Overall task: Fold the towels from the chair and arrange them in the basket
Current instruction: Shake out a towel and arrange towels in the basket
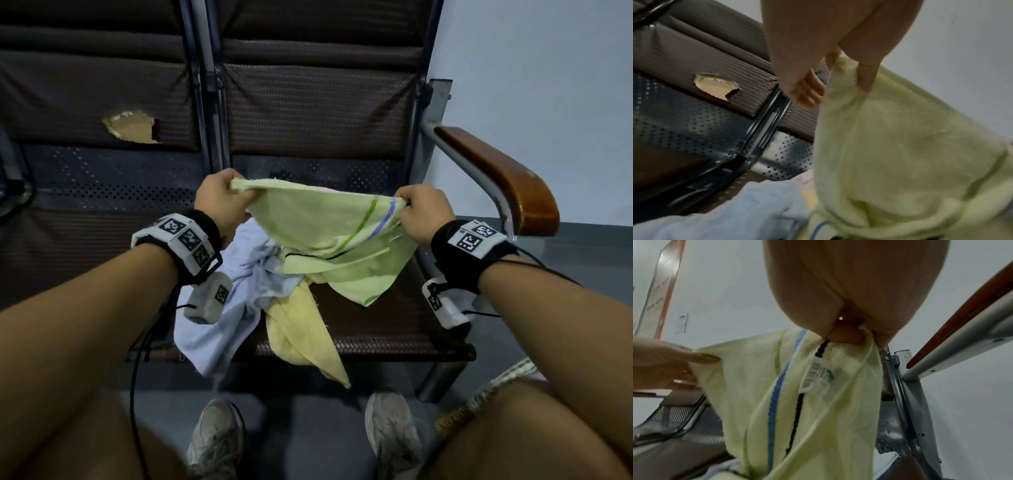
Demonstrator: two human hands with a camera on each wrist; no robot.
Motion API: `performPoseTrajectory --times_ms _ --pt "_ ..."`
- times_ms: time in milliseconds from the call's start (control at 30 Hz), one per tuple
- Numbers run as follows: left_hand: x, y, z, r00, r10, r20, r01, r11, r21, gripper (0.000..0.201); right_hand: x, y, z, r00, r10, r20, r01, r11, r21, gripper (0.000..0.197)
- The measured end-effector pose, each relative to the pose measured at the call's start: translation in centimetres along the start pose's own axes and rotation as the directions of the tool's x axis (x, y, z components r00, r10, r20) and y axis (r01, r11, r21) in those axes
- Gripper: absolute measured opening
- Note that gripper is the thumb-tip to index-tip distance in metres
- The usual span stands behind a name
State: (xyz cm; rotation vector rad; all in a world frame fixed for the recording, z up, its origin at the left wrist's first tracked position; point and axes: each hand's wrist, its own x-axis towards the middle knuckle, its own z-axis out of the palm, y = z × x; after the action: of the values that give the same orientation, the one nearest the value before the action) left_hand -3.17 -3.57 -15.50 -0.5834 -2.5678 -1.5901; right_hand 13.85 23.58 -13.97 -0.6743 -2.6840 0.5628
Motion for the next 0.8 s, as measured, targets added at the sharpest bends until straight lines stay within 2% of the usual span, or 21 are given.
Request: performPoseTrajectory --times_ms 100,167,233,367,433,533,600,700,767,800 --pt "0.5 2.4 -1.1 0.993 -0.059 0.104 0.084 0.963 -0.258 0.031 0.0 -1.0 -2.4 0.997 0.061 -0.053 -0.052 0.986 0.160 0.034" --pt "0.8 4.4 -2.5 0.990 -0.045 0.136 0.086 0.947 -0.310 0.029 0.2 -1.8 -4.4 0.994 0.069 -0.081 -0.046 0.965 0.257 0.035" --pt "1.1 6.4 -4.2 0.986 -0.034 0.166 0.096 0.920 -0.381 0.016 0.7 -2.6 -6.8 0.990 0.096 -0.102 -0.054 0.935 0.351 0.035" --pt "1.6 9.4 -6.6 0.969 -0.048 0.241 0.160 0.867 -0.472 0.028 1.0 -4.1 -10.7 0.995 0.088 -0.054 -0.063 0.930 0.362 0.025" --pt "1.6 10.5 -7.0 0.980 -0.064 0.186 0.149 0.860 -0.489 0.026 0.5 -5.0 -11.9 0.999 0.046 0.009 -0.046 0.939 0.340 0.027" --pt "1.6 11.6 -6.8 0.994 -0.110 0.024 0.107 0.864 -0.492 0.022 0.3 -5.3 -12.9 0.995 0.065 0.077 -0.092 0.903 0.421 0.056" --pt "1.5 12.3 -6.5 0.987 -0.153 -0.057 0.106 0.866 -0.489 0.024 0.2 -6.1 -13.4 0.991 0.102 0.088 -0.132 0.876 0.463 0.064" --pt "0.9 13.8 -5.4 0.960 -0.251 -0.125 0.142 0.818 -0.557 0.022 -0.1 -8.2 -13.6 0.982 0.142 0.127 -0.188 0.827 0.530 0.051" --pt "-0.1 15.2 -4.1 0.961 -0.263 -0.087 0.157 0.776 -0.610 0.023 -0.6 -9.7 -13.2 0.972 0.149 0.180 -0.230 0.749 0.622 0.042" --pt "-0.7 15.8 -3.3 0.973 -0.226 -0.046 0.150 0.771 -0.619 0.021 -0.9 -10.6 -12.8 0.966 0.141 0.216 -0.251 0.710 0.658 0.041"
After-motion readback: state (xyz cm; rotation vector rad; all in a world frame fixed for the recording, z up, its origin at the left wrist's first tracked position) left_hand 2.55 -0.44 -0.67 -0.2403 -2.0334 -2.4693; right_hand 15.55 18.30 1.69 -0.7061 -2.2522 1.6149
